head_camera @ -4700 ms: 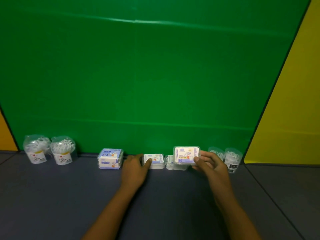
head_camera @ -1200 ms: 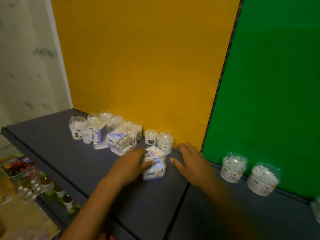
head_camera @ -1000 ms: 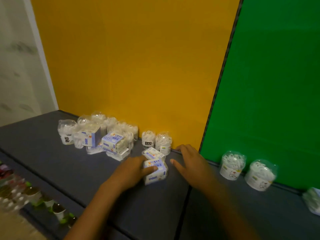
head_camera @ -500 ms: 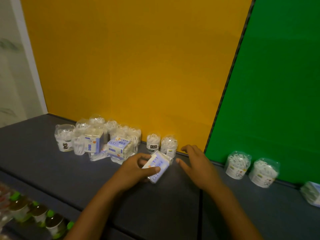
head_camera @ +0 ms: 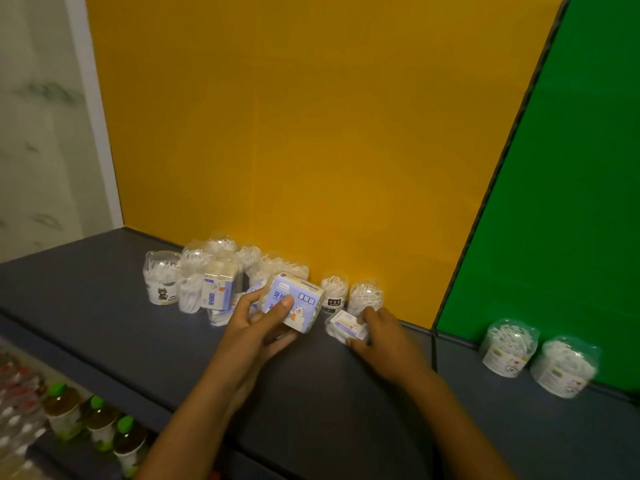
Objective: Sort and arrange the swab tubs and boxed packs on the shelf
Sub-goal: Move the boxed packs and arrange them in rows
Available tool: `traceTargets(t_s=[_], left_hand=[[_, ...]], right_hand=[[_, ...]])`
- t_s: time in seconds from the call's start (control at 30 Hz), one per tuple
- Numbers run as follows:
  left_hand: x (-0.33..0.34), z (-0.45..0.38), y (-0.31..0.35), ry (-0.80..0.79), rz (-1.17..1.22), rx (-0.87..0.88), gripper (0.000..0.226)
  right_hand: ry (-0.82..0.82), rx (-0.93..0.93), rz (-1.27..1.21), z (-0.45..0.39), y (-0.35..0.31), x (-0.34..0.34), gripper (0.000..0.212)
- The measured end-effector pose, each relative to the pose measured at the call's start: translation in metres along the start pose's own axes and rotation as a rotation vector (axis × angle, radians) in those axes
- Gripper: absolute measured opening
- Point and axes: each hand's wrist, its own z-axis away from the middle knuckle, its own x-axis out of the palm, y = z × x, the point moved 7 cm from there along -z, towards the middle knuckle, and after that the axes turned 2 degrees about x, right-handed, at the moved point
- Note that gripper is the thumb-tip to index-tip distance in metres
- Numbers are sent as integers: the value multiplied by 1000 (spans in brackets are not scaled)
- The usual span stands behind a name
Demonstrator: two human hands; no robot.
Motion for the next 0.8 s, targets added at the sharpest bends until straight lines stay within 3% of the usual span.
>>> traceTargets(t_s=[0.33,0.47,0.8], left_hand=[[-14,3,-3,136,-12,-6,47],[-8,6,-9,118,-21,-42,66],[62,28,-20,12,-88,36,49]], right_hand=[[37,-7,-103,1,7,-1,48],[103,-44,-158,13,11,-17,50],[306,-183,-189,79,52,-93,50]])
